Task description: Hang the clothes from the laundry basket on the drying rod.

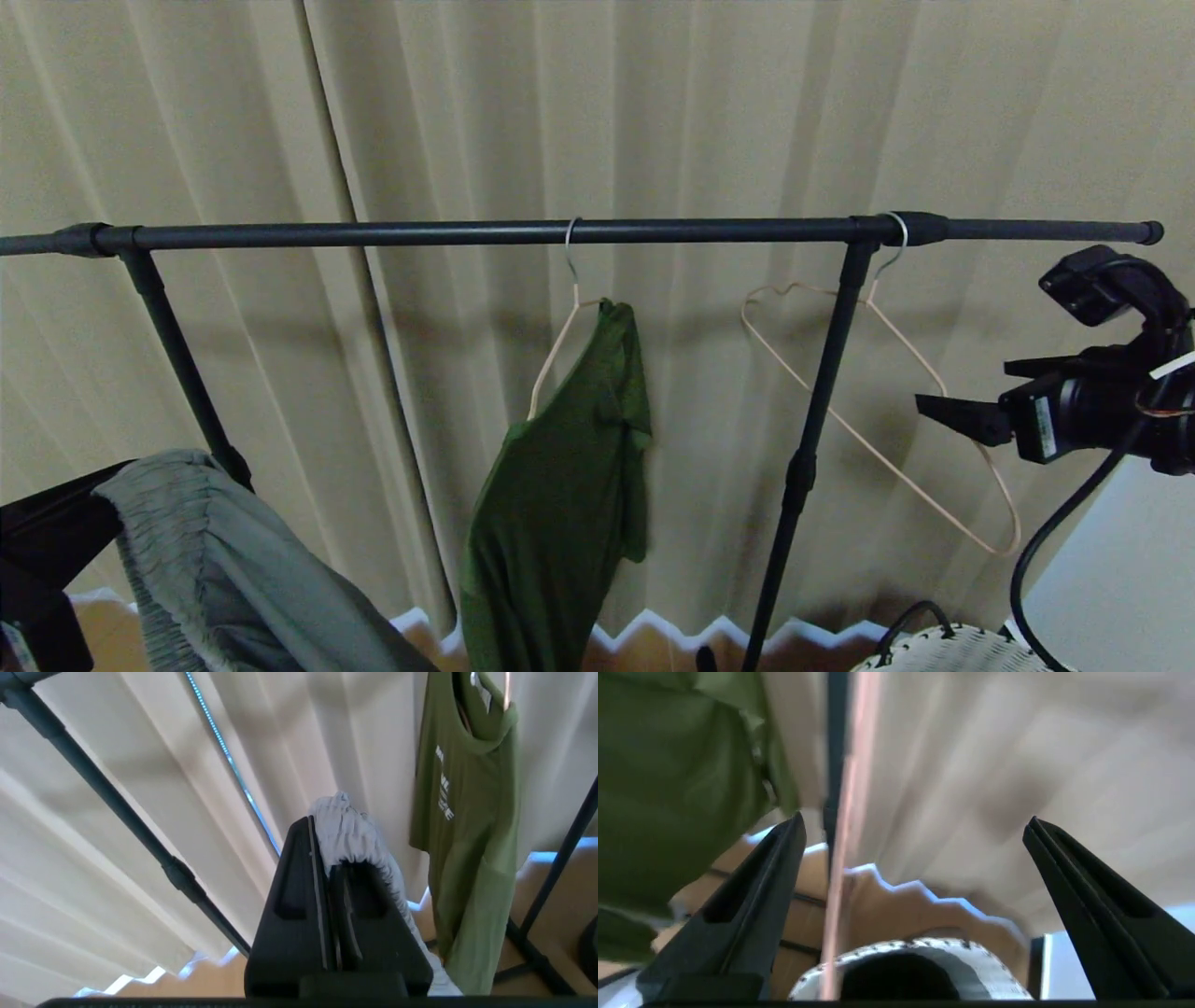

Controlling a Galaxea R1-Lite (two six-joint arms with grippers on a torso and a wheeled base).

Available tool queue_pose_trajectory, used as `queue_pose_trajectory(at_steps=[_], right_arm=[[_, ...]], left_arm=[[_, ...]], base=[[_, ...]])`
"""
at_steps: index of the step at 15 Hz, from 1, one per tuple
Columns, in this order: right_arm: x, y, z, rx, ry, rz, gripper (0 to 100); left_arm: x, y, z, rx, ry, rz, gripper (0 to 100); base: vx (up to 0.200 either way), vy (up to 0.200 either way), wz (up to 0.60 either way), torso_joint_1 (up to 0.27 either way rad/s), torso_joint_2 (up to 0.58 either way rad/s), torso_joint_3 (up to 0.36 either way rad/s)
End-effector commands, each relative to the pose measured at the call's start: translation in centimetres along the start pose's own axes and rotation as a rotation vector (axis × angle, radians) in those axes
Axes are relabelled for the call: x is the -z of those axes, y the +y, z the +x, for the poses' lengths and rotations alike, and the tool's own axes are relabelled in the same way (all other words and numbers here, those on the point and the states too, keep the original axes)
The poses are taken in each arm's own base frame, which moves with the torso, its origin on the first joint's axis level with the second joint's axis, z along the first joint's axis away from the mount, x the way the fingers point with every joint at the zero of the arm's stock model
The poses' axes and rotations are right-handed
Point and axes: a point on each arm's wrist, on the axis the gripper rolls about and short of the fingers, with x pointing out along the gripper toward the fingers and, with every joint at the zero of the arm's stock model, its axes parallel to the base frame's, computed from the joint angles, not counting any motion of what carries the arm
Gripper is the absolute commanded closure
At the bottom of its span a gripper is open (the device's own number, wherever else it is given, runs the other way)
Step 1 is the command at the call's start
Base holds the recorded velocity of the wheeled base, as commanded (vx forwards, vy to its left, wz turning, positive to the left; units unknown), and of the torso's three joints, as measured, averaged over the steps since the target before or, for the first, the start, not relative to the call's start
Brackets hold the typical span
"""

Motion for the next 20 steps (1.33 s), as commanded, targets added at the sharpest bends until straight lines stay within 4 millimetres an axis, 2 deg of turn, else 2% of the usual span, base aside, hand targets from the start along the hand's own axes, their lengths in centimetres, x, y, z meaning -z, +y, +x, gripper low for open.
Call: queue_pose_trajectory(at_steps=[1, 5, 9, 10, 15, 20], right_arm=[[0.0, 0.6, 2.5, -0.035, 0.052, -0.007, 0], [-0.3, 1.5, 4.3, 0.007, 0.117, 0.065, 0], [-0.3, 1.5, 4.6, 0.006, 0.121, 0.074, 0], [-0.4, 1.5, 4.6, 0.008, 0.12, 0.074, 100], [-0.4, 1.5, 4.3, 0.015, 0.114, 0.073, 100], [-0.9, 1.3, 3.1, 0.037, 0.075, 0.084, 100]], left_arm=[[0.0, 0.0, -0.1, -0.001, -0.003, -0.001, 100], [0.0, 0.1, -0.2, -0.009, -0.005, -0.004, 100], [0.0, 0.2, -0.2, -0.01, -0.008, -0.001, 100], [0.0, 0.2, -0.2, -0.01, -0.009, -0.001, 100], [0.0, 0.2, -0.2, -0.01, -0.009, -0.001, 100], [0.0, 0.1, -0.2, -0.011, -0.005, -0.001, 100]], base=[[0.0, 0.0, 0.0, 0.0, 0.0, 0.0], [0.0, 0.0, 0.0, 0.0, 0.0, 0.0], [0.0, 0.0, 0.0, 0.0, 0.0, 0.0], [0.0, 0.0, 0.0, 0.0, 0.0, 0.0], [0.0, 0.0, 0.0, 0.0, 0.0, 0.0], [0.0, 0.0, 0.0, 0.0, 0.0, 0.0]])
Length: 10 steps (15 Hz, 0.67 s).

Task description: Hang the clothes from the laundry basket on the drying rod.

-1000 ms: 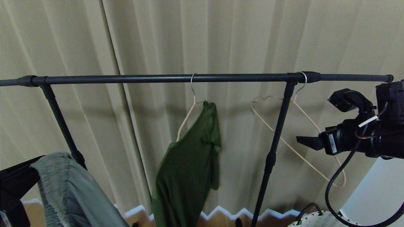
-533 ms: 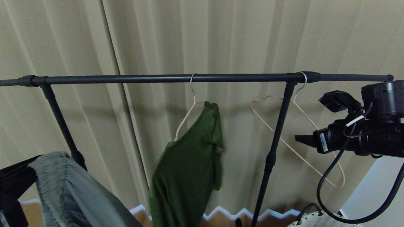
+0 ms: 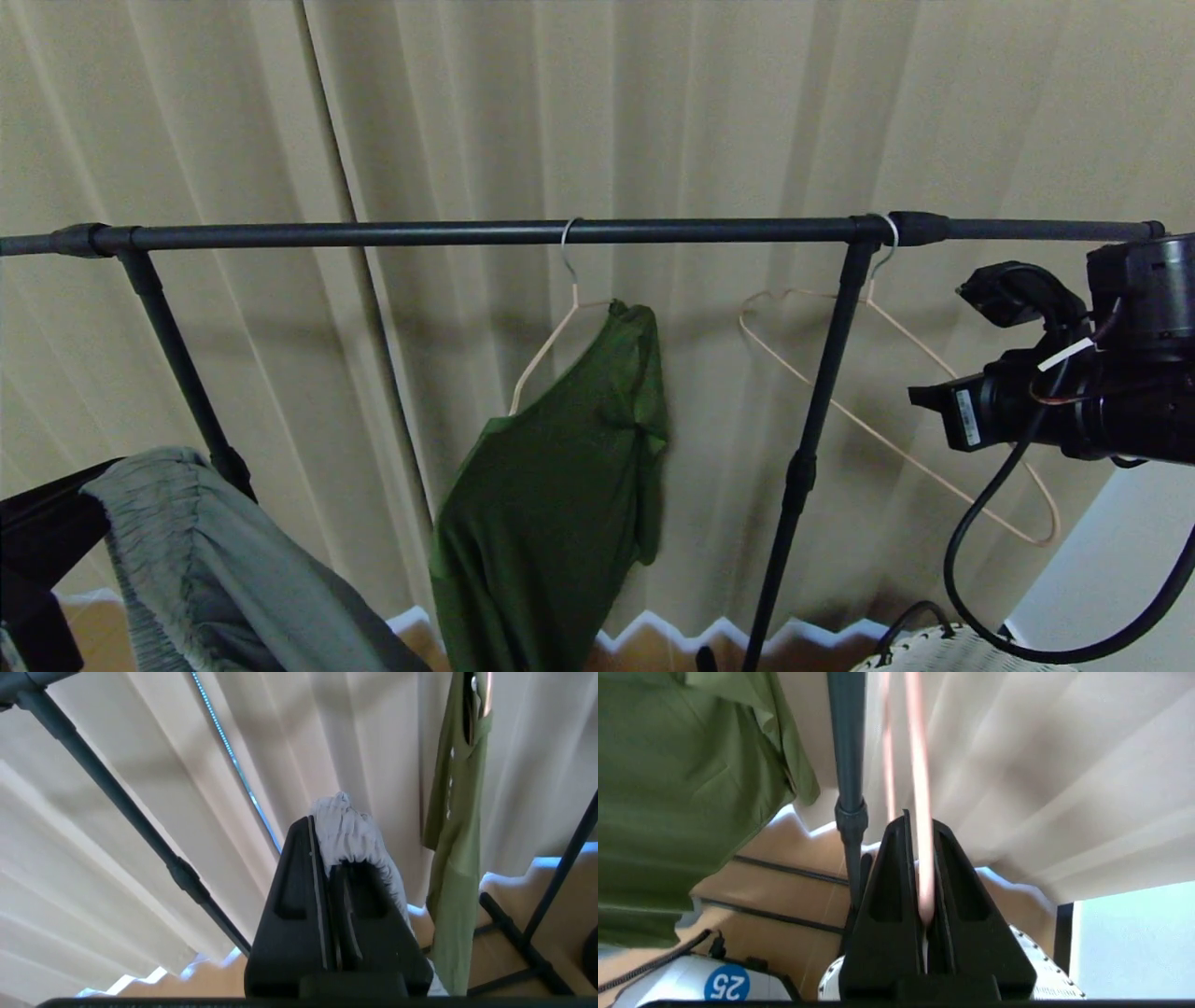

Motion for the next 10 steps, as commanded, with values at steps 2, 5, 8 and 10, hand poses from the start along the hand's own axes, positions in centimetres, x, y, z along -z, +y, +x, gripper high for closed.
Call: queue_pose_trajectory(at_steps=[2, 5, 8, 10], right_arm=[[-0.7, -0.2, -2.0, 0.018, -0.071, 0.028, 100], [-0.9, -0.4, -3.6, 0.025, -0.114, 0.038, 100], [0.0, -0.7, -5.3, 0.065, -0.129, 0.043, 100], [0.7, -0.8, -6.1, 0.074, -0.131, 0.044, 100]], left_arm=[[0.0, 0.0, 0.0, 0.0, 0.002, 0.002, 100], [0.1, -0.1, 0.1, 0.001, 0.006, 0.003, 100], [0.2, -0.1, 0.1, 0.0, 0.011, 0.004, 100], [0.5, -0.1, 0.3, -0.013, 0.027, 0.008, 100]], base=[[0.0, 0.0, 0.0, 0.0, 0.0, 0.0], [0.0, 0.0, 0.0, 0.0, 0.0, 0.0], [0.0, 0.0, 0.0, 0.0, 0.0, 0.0], [0.0, 0.0, 0.0, 0.0, 0.0, 0.0]])
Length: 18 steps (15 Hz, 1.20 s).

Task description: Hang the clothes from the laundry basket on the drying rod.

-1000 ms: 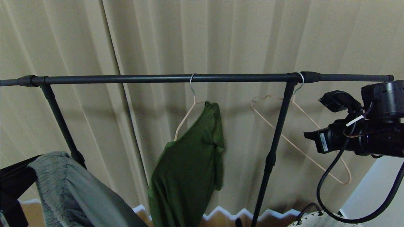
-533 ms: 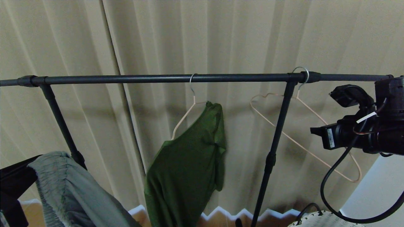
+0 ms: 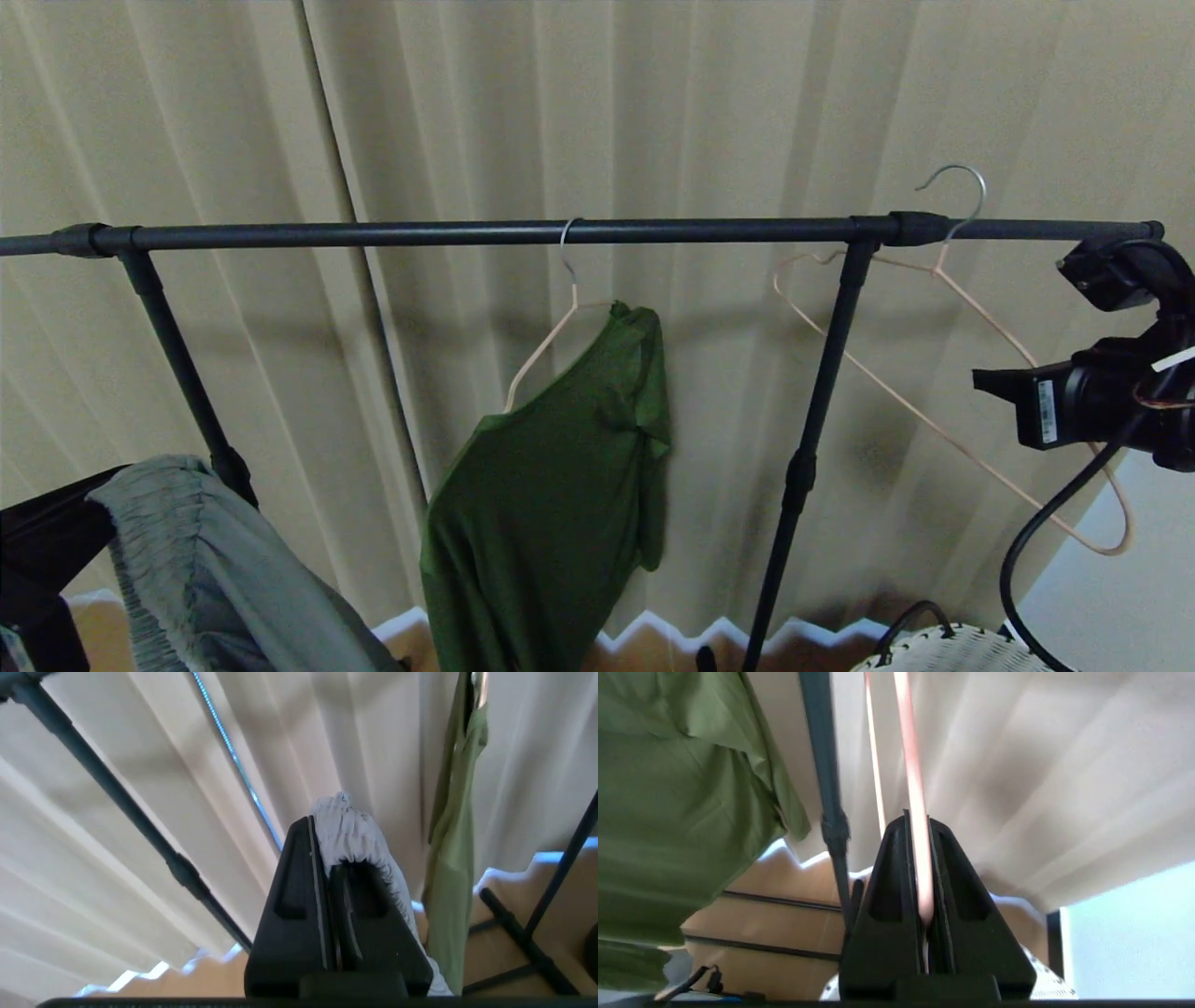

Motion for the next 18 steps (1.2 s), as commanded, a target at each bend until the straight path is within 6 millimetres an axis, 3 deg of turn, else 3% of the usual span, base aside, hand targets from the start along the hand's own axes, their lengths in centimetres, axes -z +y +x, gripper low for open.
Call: queue_pose_trajectory(at_steps=[1, 13, 18], right_arm=[[0.3, -0.3, -1.6, 0.012, -0.029, 0.004, 100], [1.4, -0.6, -2.6, 0.024, -0.03, 0.01, 100], [2.2, -0.6, -3.3, 0.024, -0.03, 0.01, 100]], left_arm=[[0.3, 0.2, 0.3, -0.038, 0.025, 0.015, 100], [0.7, 0.5, 0.2, -0.072, 0.043, 0.025, 100], [0.7, 0.5, 0.3, -0.072, 0.044, 0.025, 100]], base=[[-0.2, 0.0, 0.0, 0.002, 0.0, 0.002], [-0.2, 0.0, 0.0, 0.002, 0.0, 0.001], [0.0, 0.0, 0.0, 0.0, 0.0, 0.0]])
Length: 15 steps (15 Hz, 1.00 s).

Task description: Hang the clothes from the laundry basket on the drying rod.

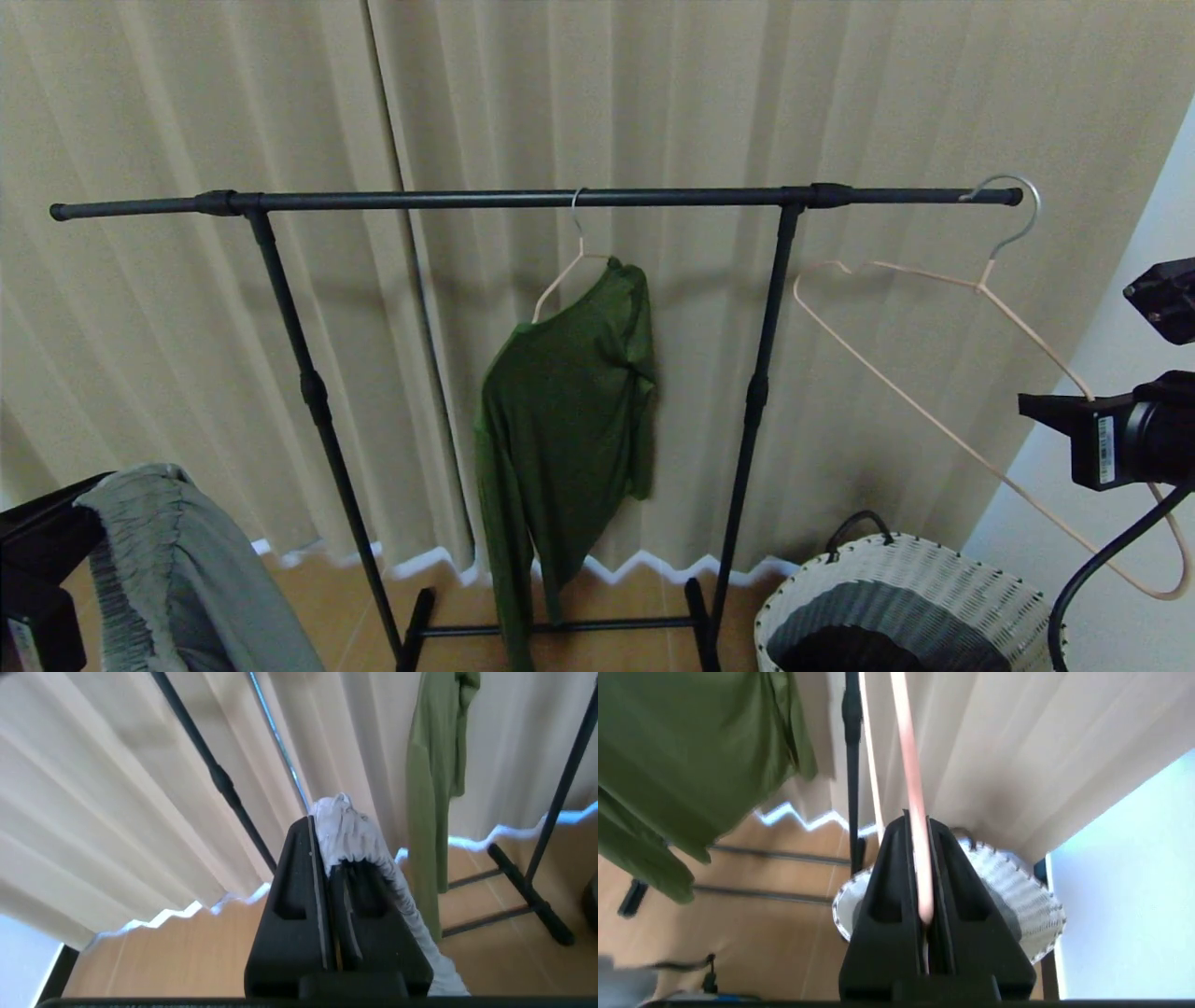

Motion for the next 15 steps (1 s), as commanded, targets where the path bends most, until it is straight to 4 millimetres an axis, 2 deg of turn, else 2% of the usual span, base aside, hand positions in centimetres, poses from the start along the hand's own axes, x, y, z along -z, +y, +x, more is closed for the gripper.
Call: queue_pose_trajectory(at_steps=[1, 3, 5, 10, 15], right_arm=[[0.4, 0.0, -0.8, 0.0, -0.011, 0.0, 100], [1.3, -0.1, -1.3, -0.001, -0.001, 0.0, 100], [3.1, -0.1, -2.6, -0.001, 0.002, -0.002, 100], [4.5, -0.2, -5.2, -0.018, -0.06, -0.001, 100], [4.4, 0.0, -6.3, -0.087, -0.114, -0.006, 100]], left_arm=[[0.0, 0.0, 0.1, 0.0, 0.002, 0.001, 100], [0.3, -0.1, 0.2, 0.004, 0.015, 0.008, 100], [0.7, -0.3, 0.3, 0.002, 0.037, 0.028, 100], [1.4, -0.1, 2.8, -0.069, 0.18, 0.049, 100], [-0.7, 0.0, 5.6, -0.089, 0.207, 0.043, 100]], base=[[0.0, 0.0, 0.0, 0.0, 0.0, 0.0], [0.0, 0.0, 0.0, 0.0, 0.0, 0.0], [0.0, 0.0, 0.0, 0.0, 0.0, 0.0], [0.0, 0.0, 0.0, 0.0, 0.0, 0.0], [0.0, 0.0, 0.0, 0.0, 0.0, 0.0]])
